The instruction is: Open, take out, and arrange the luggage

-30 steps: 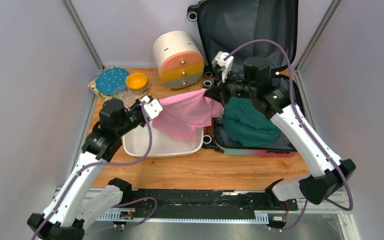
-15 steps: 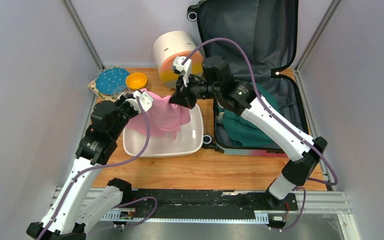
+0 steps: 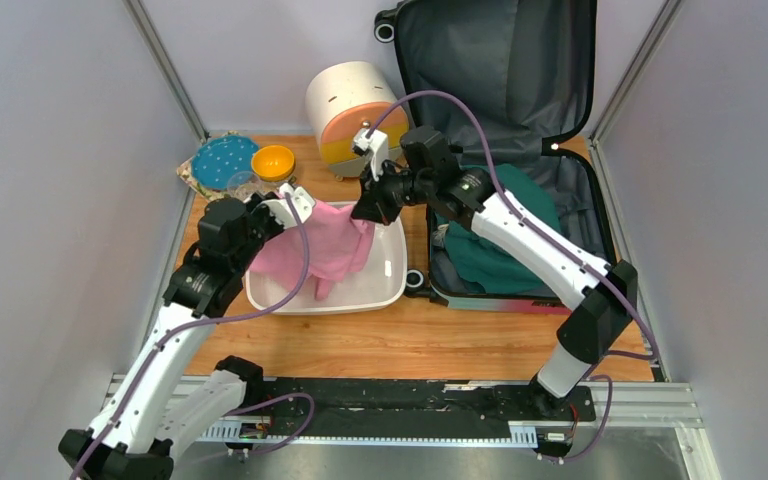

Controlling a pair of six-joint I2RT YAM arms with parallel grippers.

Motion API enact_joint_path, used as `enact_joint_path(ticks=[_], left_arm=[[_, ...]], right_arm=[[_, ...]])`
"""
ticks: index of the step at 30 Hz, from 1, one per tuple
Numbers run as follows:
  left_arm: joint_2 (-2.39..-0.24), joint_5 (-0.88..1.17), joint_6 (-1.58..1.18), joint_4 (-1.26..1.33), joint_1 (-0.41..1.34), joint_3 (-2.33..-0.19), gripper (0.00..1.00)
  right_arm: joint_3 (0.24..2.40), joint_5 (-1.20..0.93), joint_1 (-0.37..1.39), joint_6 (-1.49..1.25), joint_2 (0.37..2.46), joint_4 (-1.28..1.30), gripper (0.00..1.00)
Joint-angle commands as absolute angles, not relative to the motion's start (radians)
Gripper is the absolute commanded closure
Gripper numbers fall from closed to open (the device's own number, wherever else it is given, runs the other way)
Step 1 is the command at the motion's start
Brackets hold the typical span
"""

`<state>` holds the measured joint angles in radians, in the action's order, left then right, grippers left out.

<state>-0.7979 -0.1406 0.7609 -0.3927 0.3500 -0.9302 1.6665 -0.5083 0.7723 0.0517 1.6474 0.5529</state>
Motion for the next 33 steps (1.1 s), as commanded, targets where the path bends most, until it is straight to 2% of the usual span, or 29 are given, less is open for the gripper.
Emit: enact_joint_path(ticks=[1, 10, 15, 23, 28, 33], left_arm=[[-0.870, -0.129, 0.750, -0.344, 0.339, -0.923, 1.00], [-0.894, -0.117, 0.698, -0.310, 0.333, -0.943, 1.00], [-0.848, -0.019, 0.612, -0.475, 0.331, -1.026, 1.00], [-0.733, 0.116, 0.537, -0.656, 0.331, -1.008, 1.00], [-0.739, 0.088, 0.560, -0.666, 0.333, -1.002, 1.00], [-0.824, 0.002, 0.620, -0.556, 0.333, -0.919, 1.00]], right_arm=[[1.739, -0.515, 0.674, 0.028, 1.719, 0.491, 1.00], [1.758, -0.532, 0.618, 0.060, 1.709, 0.515, 1.00], [1.741, -0.545, 0.636, 0.061, 1.628, 0.561, 1.00], [1.597, -0.532, 0.703, 0.072, 1.479, 0.606, 1.00], [1.552, -0.506, 0.707, 0.072, 1.460, 0.607, 1.00], [1.542, -0.477, 0.701, 0.124, 1.543, 0.563, 1.00]])
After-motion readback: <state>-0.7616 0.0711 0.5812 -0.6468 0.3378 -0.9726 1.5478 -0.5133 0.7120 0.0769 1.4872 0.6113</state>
